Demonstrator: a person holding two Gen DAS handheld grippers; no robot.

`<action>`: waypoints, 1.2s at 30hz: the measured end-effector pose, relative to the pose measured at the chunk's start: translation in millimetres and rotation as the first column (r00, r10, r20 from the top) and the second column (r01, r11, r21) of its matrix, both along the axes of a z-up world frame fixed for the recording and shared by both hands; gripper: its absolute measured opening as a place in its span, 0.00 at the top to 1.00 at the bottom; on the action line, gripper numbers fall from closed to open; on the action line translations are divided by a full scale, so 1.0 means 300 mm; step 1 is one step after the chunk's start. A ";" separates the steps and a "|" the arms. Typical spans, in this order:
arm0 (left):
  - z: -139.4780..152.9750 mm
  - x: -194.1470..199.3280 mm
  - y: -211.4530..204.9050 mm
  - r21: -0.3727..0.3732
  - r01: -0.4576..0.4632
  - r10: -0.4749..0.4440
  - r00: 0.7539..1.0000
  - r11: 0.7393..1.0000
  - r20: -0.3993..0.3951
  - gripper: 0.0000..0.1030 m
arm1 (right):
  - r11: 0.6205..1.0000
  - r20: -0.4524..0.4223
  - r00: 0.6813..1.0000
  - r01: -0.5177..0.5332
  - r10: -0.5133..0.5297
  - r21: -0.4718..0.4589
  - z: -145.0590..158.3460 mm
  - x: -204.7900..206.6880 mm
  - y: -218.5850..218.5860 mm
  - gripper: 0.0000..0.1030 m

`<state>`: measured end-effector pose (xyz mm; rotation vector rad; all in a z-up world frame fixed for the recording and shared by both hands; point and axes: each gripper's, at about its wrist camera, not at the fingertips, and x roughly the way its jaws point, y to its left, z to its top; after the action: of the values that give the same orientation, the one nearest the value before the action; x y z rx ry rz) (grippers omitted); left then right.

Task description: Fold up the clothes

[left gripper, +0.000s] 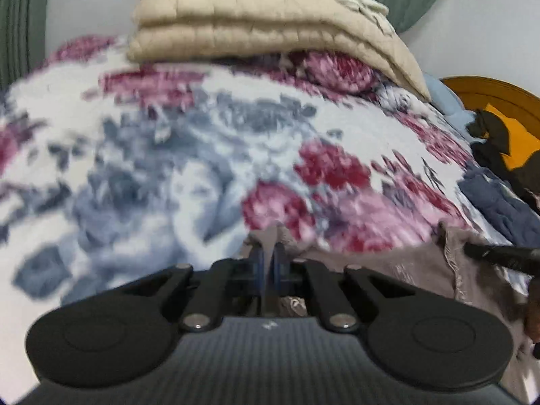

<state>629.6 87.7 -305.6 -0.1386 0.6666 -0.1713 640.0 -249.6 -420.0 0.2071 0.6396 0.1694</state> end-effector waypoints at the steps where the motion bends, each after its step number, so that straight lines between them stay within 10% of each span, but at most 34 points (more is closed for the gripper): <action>1: -0.001 0.025 -0.006 0.012 -0.022 0.022 1.000 1.000 0.006 0.95 | 1.000 0.019 1.000 0.019 -0.019 0.012 0.018 0.018 -0.013 0.95; 5: -0.043 0.142 -0.041 0.100 -0.068 0.075 0.994 0.993 -0.073 0.72 | 0.997 0.048 0.996 0.069 -0.071 0.043 0.044 0.088 -0.053 0.90; 8: -0.040 0.140 -0.011 0.124 -0.113 0.123 0.990 0.986 -0.074 0.45 | 0.996 0.082 0.996 0.029 -0.036 0.087 0.082 0.014 -0.085 0.62; 16: 0.115 -0.050 0.052 0.100 -0.330 0.315 0.939 0.939 0.139 0.37 | 0.984 0.264 0.960 0.049 -0.093 0.169 0.150 -0.733 -0.497 0.36; 24: 0.187 -0.898 -0.030 -0.147 -0.193 0.209 0.972 0.970 0.107 0.23 | 0.967 0.040 0.968 0.243 -0.246 0.079 -0.150 -1.356 -0.612 0.39; 26: 0.193 -1.064 -0.002 -0.178 -0.185 0.201 0.977 0.966 0.072 0.22 | 0.963 0.061 0.961 0.265 -0.268 0.057 -0.180 -1.375 -0.596 0.85; 27: 0.195 -1.125 0.007 -0.178 -0.190 0.203 0.977 0.965 0.059 0.22 | 0.959 0.071 0.957 0.276 -0.280 0.061 -0.180 -1.376 -0.600 0.92; 32: 0.225 -1.332 0.098 -0.189 -0.234 0.230 0.972 0.954 -0.041 0.22 | 0.904 0.191 0.884 0.420 -0.428 0.082 -0.071 -1.435 -0.745 0.93; 36: 0.195 -1.375 0.122 -0.231 -0.200 0.172 0.975 0.952 -0.138 0.21 | 0.846 0.091 0.841 0.529 -0.533 0.066 -0.089 -1.440 -0.902 0.82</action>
<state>217.1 124.3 -247.0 -0.4499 0.7437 -0.0627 207.9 -520.1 -446.8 0.4036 0.4513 -0.3455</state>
